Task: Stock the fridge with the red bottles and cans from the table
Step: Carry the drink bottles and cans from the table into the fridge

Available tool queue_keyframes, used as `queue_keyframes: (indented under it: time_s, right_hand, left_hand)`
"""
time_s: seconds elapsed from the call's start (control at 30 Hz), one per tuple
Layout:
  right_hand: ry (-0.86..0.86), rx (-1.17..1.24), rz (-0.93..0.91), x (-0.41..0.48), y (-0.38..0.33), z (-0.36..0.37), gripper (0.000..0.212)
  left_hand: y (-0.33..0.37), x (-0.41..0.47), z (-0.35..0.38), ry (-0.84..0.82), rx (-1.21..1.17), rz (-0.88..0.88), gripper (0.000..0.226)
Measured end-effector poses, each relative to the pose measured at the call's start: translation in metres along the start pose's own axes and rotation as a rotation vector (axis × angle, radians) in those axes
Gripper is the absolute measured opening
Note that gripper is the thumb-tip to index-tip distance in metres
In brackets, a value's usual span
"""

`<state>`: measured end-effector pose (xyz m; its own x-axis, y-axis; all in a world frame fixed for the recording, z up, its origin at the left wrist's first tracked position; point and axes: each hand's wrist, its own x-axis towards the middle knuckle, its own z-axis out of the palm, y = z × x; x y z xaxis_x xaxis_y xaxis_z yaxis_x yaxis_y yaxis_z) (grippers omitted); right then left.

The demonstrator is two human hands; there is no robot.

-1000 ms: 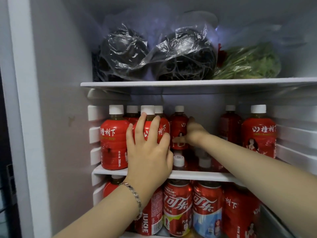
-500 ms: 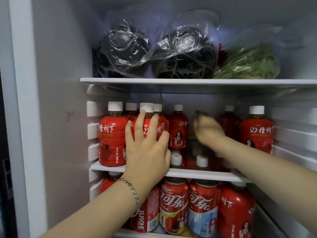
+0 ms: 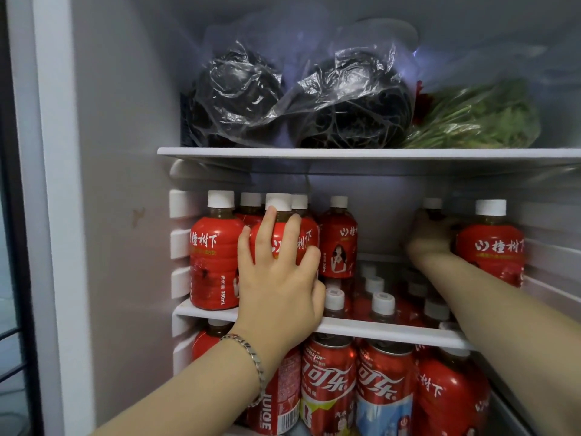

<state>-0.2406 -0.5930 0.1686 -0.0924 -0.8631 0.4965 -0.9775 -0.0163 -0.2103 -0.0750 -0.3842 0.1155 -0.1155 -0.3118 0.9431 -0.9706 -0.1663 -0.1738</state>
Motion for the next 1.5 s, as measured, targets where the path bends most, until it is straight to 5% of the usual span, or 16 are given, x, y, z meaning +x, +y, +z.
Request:
queue_keyframes:
  time_s: [0.33, 0.53, 0.73, 0.93, 1.23, 1.5]
  right_hand:
    - [-0.068, 0.328, -0.142, -0.063, -0.019, -0.04, 0.059]
    - [-0.057, 0.498, -0.454, -0.121, -0.021, -0.062, 0.077]
    - [-0.198, 0.805, -0.406, -0.125, -0.043, -0.052, 0.122]
    - [-0.593, 1.032, -0.324, -0.109, -0.031, -0.062, 0.068]
    - [-0.58, 1.382, -0.135, -0.117, -0.039, -0.043, 0.076]
    - [-0.521, 1.213, -0.147, -0.131, -0.051, -0.039, 0.08]
  left_hand:
    - [-0.001, -0.001, 0.001, 0.018, -0.012, 0.005, 0.028]
    - [0.0, -0.001, 0.001, 0.014, -0.006, 0.009, 0.03]
    - [-0.001, -0.001, 0.0, -0.005, 0.003, 0.015, 0.033]
    - [-0.004, -0.001, -0.002, -0.016, -0.011, 0.026, 0.048]
    - [-0.008, -0.01, 0.0, 0.044, -0.123, -0.19, 0.07]
    - [-0.004, -0.007, -0.007, -0.034, -0.125, -0.225, 0.069]
